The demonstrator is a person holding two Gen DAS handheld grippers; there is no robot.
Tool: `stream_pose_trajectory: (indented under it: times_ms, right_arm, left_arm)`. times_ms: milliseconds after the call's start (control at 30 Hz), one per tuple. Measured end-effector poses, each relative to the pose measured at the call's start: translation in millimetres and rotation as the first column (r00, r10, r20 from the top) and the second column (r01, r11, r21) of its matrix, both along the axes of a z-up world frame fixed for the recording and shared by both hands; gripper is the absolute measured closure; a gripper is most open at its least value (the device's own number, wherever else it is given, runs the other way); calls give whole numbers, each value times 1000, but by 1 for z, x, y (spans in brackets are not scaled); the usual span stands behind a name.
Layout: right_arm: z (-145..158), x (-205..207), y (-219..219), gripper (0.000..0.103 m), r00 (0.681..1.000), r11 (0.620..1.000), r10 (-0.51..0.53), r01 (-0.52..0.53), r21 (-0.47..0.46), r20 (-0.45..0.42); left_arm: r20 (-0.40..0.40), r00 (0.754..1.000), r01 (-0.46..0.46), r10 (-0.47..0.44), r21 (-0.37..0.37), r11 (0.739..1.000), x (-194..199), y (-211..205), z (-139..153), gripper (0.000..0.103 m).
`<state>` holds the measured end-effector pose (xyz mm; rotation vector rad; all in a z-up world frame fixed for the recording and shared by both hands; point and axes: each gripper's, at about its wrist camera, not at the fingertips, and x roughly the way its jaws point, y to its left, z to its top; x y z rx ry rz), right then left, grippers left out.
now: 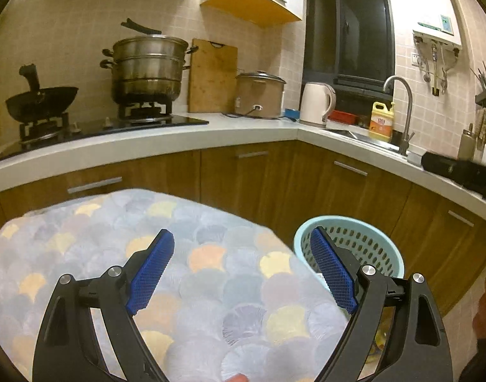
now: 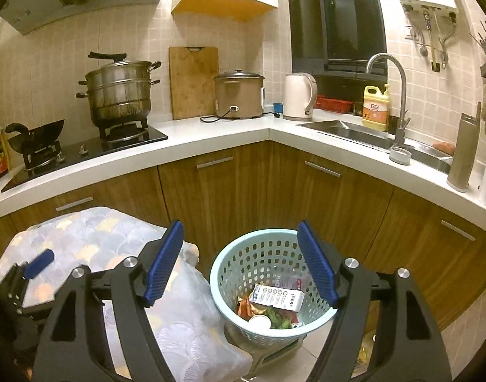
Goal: Collect trash
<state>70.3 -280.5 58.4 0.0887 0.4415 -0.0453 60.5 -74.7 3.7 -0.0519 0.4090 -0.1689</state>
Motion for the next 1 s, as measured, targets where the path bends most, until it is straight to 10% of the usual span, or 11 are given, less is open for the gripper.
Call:
stream_pose_trajectory:
  times_ms: [1000]
  right_arm:
    - [-12,-24,-4,24,997,997,-73,72,24,10]
  left_arm:
    - [-9,999,-35,35,10,999,-3,7,-5,10]
